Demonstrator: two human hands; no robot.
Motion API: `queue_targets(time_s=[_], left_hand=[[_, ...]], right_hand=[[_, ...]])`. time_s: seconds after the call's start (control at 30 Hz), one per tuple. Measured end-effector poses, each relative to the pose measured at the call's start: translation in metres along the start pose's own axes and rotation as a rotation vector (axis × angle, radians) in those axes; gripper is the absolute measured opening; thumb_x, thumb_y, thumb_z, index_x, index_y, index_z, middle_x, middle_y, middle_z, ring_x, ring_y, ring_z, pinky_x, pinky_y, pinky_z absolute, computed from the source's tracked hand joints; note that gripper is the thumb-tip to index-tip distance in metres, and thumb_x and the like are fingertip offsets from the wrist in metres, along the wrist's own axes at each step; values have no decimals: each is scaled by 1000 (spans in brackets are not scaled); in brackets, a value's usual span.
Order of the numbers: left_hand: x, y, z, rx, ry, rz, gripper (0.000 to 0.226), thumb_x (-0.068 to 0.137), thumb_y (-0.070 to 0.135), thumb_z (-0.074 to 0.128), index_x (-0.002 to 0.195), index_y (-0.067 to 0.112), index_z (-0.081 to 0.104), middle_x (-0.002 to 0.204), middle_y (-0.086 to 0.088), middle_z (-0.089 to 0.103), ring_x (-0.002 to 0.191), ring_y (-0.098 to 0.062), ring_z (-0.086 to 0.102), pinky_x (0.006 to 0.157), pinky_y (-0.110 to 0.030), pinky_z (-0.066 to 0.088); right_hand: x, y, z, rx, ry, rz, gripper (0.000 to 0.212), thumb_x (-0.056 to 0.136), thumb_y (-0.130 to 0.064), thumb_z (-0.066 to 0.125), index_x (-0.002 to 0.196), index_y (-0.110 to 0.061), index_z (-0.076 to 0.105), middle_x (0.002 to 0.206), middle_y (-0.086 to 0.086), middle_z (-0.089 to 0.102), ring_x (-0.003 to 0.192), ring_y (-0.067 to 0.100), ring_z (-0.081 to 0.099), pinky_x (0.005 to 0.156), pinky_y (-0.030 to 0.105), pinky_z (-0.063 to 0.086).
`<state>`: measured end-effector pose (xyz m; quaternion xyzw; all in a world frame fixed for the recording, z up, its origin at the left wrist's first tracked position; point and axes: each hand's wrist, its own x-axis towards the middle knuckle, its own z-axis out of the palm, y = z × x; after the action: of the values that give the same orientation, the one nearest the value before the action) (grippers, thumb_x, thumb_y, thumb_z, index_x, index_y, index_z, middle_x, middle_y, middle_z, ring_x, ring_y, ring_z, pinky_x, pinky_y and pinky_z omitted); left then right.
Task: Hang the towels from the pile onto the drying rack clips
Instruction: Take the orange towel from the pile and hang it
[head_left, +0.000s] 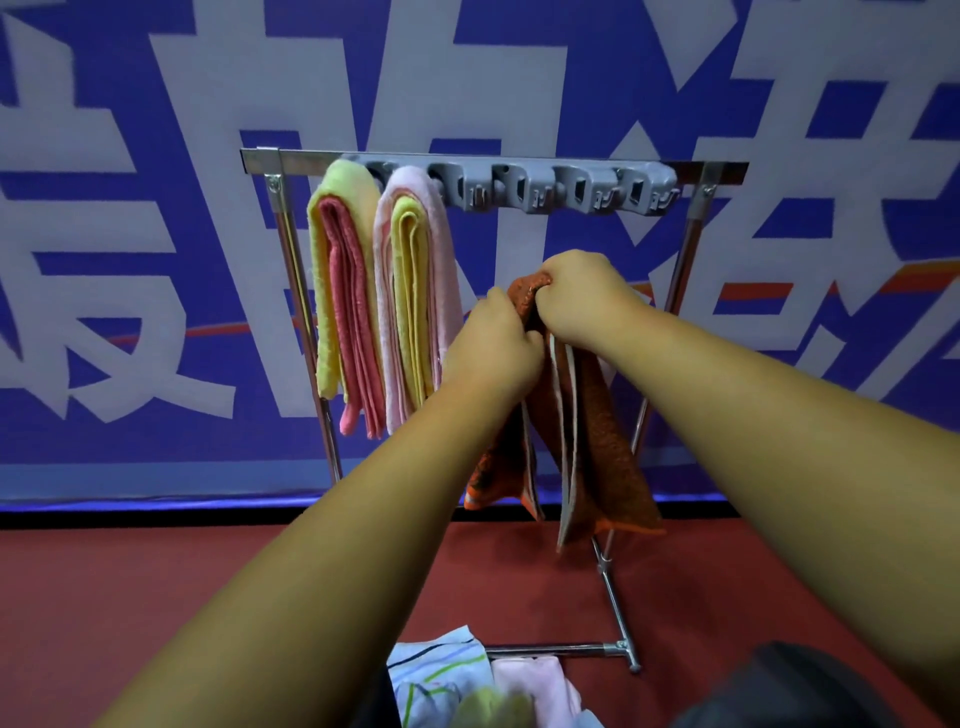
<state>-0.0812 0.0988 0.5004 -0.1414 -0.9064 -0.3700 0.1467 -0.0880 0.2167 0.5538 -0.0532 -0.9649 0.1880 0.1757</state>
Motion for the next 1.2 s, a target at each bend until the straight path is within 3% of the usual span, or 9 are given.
queue_targets(time_s=[0.27,0.43,0.53,0.6,0.77,0.93,1.0,1.1,1.2], left_hand=[[33,18,-29,311,155,160,12,102,18,52,110,16,42,89,-1,52,80,-31,57,63,-42,41],[56,28,-56,338,152,79,20,104,12,50,123,8,53,93,-6,54,88,-31,61,68,-39,42],[62,28,-69,366,183,39,18,104,13,52,120,12,58,111,-15,67,103,-35,67,74,-39,43],[62,22,-75,361,258,78,8,102,14,53,108,16,58,109,-14,68,101,-35,66,76,-38,43],[83,12,-87,438,323,60,24,100,12,51,111,8,71,106,-12,65,98,-33,68,76,-35,50],[102,21,-95,452,311,-4,18,99,3,52,114,7,59,83,-8,54,83,-31,57,68,-36,42],[108,25,-96,476,272,-52,21,99,3,56,119,7,56,91,-11,62,83,-31,57,67,-37,43],[108,27,-93,453,273,-45,27,95,3,56,121,9,55,93,-9,61,98,-35,66,75,-44,58],[99,21,-79,454,207,23,23,101,7,54,123,11,56,105,-1,57,97,-29,59,90,-46,56]], right_hand=[[7,-13,-14,73,71,28,17,94,-4,52,95,-5,69,93,15,66,71,30,59,53,32,42],[8,-19,-7,111,115,12,9,93,-9,56,92,-8,65,87,11,61,67,26,55,50,30,37],[7,-19,4,139,100,8,10,96,-18,59,91,-9,61,87,10,60,71,27,57,52,30,37],[9,-21,7,160,105,15,12,95,-18,58,89,-9,62,87,11,61,71,29,58,53,31,39],[27,-37,-9,212,225,47,17,97,-12,51,81,-9,59,78,9,57,58,25,50,48,28,32],[53,-53,-26,156,317,17,23,99,-12,49,77,-9,51,74,6,45,56,24,46,48,28,29],[60,-57,-28,124,318,16,18,99,-11,48,82,-8,54,74,6,45,58,24,48,48,28,31],[68,-55,-22,80,288,26,20,99,-11,49,80,-10,51,78,9,53,57,23,46,49,28,29],[71,-45,-8,27,221,15,11,99,-13,51,88,-11,53,97,15,61,73,33,57,58,32,39]])
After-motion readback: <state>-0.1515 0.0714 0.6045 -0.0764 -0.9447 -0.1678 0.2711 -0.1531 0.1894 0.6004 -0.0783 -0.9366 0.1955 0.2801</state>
